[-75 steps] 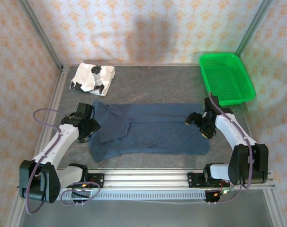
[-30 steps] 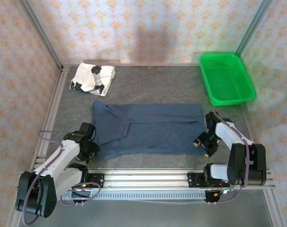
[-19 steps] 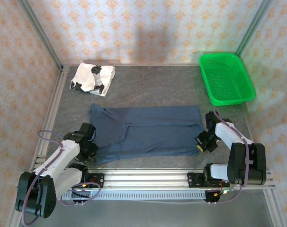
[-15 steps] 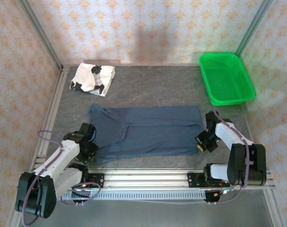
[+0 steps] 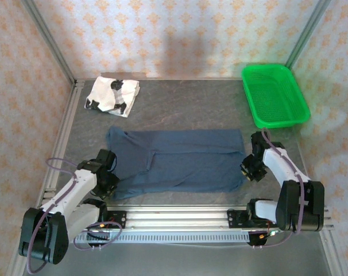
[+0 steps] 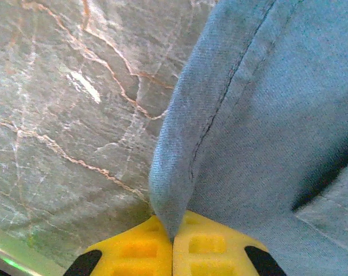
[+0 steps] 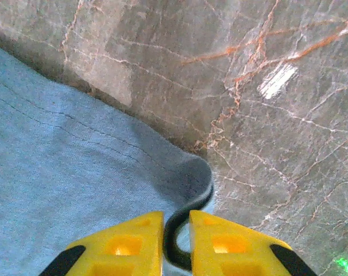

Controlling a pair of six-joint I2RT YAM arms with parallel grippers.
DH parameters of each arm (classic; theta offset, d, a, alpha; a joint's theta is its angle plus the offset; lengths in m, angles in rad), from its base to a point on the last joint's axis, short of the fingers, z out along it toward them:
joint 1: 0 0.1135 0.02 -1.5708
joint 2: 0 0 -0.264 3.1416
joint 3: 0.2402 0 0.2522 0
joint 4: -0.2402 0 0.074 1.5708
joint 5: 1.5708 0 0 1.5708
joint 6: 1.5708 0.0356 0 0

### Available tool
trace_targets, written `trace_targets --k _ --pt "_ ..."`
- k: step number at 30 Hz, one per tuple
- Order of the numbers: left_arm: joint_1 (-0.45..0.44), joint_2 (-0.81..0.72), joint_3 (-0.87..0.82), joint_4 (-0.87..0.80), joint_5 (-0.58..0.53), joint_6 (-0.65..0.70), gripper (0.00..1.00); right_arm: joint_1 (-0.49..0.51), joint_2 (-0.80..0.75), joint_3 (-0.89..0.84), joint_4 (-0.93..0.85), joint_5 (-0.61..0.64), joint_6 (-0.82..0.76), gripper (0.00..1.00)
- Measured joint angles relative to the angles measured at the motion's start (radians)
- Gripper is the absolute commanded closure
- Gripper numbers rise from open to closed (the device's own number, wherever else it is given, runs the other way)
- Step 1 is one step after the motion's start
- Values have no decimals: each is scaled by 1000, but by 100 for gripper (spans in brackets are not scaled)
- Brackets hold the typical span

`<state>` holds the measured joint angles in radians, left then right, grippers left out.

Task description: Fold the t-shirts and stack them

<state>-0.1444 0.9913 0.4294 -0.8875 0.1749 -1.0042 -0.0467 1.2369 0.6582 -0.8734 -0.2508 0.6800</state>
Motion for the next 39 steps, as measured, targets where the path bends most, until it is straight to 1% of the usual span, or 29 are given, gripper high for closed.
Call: trace_targets --k 5,10,14,18,21,24,28,33,39 --pt "0 3 1 0 0 10 94 0 -16 26 -1 -5 0 69" --pt "0 5 1 1 0 11 94 0 -12 155 32 -34 -3 70" --pt "0 11 3 1 1 17 94 0 84 220 122 -86 -3 77" --pt "0 24 8 1 1 30 94 0 240 272 214 -122 0 85" --pt "0 24 8 1 1 37 94 0 341 317 264 -146 3 87" --pt "0 23 8 1 1 37 94 3 407 349 309 -164 3 88" --pt "0 23 8 1 1 37 94 10 432 342 338 -174 3 89" --pt "0 23 8 1 1 37 94 13 429 260 362 -179 4 91" --pt "0 26 8 1 1 37 94 13 349 174 378 -186 0 92"
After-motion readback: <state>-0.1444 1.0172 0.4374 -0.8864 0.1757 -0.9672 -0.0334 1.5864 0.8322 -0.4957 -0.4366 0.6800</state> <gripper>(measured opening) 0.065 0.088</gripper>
